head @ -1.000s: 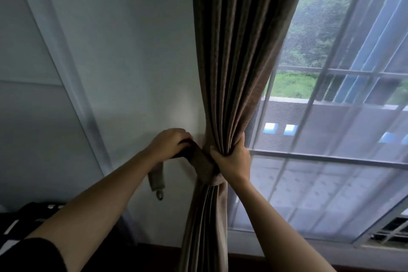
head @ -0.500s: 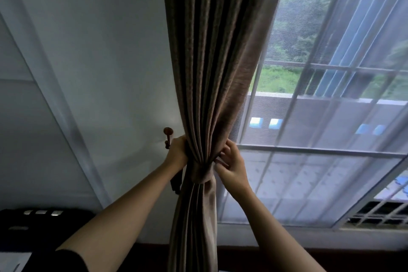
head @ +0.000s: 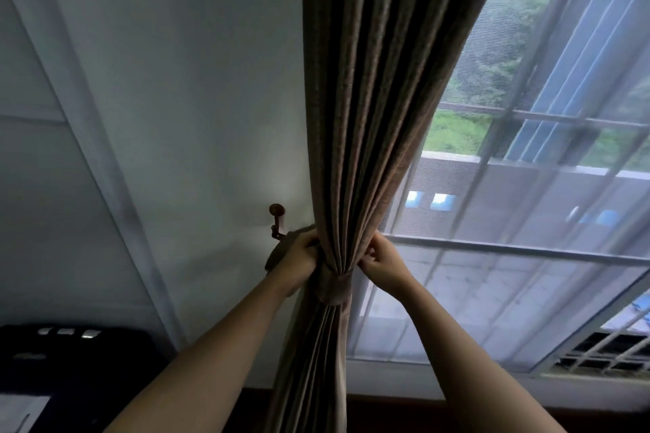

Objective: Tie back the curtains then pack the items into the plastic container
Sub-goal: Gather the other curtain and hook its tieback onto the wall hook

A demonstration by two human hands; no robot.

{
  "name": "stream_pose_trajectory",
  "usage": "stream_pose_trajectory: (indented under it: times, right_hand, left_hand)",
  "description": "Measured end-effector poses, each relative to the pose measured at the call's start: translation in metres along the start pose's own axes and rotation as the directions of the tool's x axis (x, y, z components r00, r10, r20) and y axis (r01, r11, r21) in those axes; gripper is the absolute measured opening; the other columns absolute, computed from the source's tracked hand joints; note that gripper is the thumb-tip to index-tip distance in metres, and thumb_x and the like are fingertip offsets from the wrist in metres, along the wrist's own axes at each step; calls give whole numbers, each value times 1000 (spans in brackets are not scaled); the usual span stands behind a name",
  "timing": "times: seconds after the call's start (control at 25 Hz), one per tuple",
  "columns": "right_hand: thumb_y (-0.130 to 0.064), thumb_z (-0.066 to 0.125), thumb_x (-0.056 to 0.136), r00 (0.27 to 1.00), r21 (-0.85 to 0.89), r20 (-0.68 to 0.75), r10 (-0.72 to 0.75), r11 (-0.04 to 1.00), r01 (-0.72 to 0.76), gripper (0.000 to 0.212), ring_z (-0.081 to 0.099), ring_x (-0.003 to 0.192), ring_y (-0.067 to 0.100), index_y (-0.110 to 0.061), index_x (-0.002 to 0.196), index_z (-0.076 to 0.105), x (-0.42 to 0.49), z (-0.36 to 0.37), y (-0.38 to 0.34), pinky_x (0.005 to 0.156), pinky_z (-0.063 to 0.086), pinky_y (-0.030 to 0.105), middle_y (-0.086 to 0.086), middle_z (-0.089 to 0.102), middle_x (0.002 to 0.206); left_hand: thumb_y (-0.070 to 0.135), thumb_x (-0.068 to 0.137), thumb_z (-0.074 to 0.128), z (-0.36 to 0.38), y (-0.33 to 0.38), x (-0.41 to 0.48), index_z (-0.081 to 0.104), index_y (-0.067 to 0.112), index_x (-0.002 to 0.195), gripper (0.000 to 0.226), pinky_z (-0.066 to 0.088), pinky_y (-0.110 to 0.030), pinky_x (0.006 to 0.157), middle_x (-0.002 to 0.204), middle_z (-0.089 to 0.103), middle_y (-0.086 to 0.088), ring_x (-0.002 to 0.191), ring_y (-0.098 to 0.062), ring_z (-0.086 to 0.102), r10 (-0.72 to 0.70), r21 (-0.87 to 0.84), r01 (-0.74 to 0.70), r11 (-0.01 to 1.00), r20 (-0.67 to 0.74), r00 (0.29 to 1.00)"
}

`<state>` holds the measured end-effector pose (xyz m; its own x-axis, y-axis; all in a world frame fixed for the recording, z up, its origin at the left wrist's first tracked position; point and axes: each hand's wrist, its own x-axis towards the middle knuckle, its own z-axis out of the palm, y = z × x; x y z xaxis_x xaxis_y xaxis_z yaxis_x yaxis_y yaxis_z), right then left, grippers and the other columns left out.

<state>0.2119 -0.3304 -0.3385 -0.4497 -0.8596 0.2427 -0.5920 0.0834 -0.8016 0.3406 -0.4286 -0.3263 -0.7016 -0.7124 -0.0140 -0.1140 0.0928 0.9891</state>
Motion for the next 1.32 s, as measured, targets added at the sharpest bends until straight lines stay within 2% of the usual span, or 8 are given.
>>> stream_pose_trajectory:
  times: [0.16,0.28,0.52,0.8,0.96,1.08,1.24,1.32]
  right_hand:
    - [-13,55,82,995,-501,97,-9,864,57,18,53,110,24,-14,98,65,14,-7,1,90,38,39,4,64,110]
    - [-37,54,84,997,-656,75,-24,752,67,24,47,110,22,-18,95,65,12,-12,5,90,28,35,-2,64,106]
    - [-46,46,71,989,-646,146,-4,757,98,40,59,94,27,-18,92,65,-2,-15,20,83,43,35,1,68,96]
    - [11,40,66,991,-591,58,121,804,-63,48,57,76,29,-12,95,70,-20,-40,41,59,32,29,12,69,80]
    - [11,41,74,973,-563,150,173,825,-59,46,50,75,20,-12,104,67,-24,-52,39,55,31,23,-7,53,67]
    - [6,44,77,937,-638,218,274,766,-76,36,60,92,29,-10,101,66,-26,-49,50,67,36,27,5,67,84]
    - [-4,54,82,909,-549,263,325,825,-136,24,65,90,22,-15,96,69,-40,-54,49,75,47,28,5,72,91]
    - [-11,59,84,907,-521,289,306,845,-119,17,64,85,20,-15,97,68,-55,-54,42,70,43,25,4,70,88]
  left_hand:
    - [5,93,50,1,-21,-1,61,4,99,13,51,-22,78,94,66,-6,89,-12,63,91,-115,-105,988,-120,989]
    - [8,93,49,-4,-31,-7,69,12,92,21,51,-20,82,95,68,-1,90,-2,65,69,-158,-92,983,-142,987]
    - [31,91,50,-13,-33,-3,68,30,106,23,48,-38,99,113,67,4,108,-13,61,-58,-55,58,997,10,998]
    - [32,95,44,-10,-31,-4,65,26,113,28,44,-39,103,119,64,5,114,-10,57,-81,-98,84,992,37,996]
    - [35,95,46,-8,-31,-3,61,26,116,29,41,-42,106,126,60,2,118,-13,54,-109,-158,109,981,9,994]
    - [37,96,41,-2,-23,-5,57,39,106,19,40,-36,103,130,55,2,119,-16,51,-134,-75,135,988,11,991]
    - [36,97,42,-1,-18,-19,55,31,117,25,40,-28,93,112,54,10,110,-11,51,-63,72,69,995,-74,995]
    - [39,94,48,1,-28,-31,58,28,93,15,50,-34,88,94,62,10,99,-16,61,-37,37,44,998,-162,986]
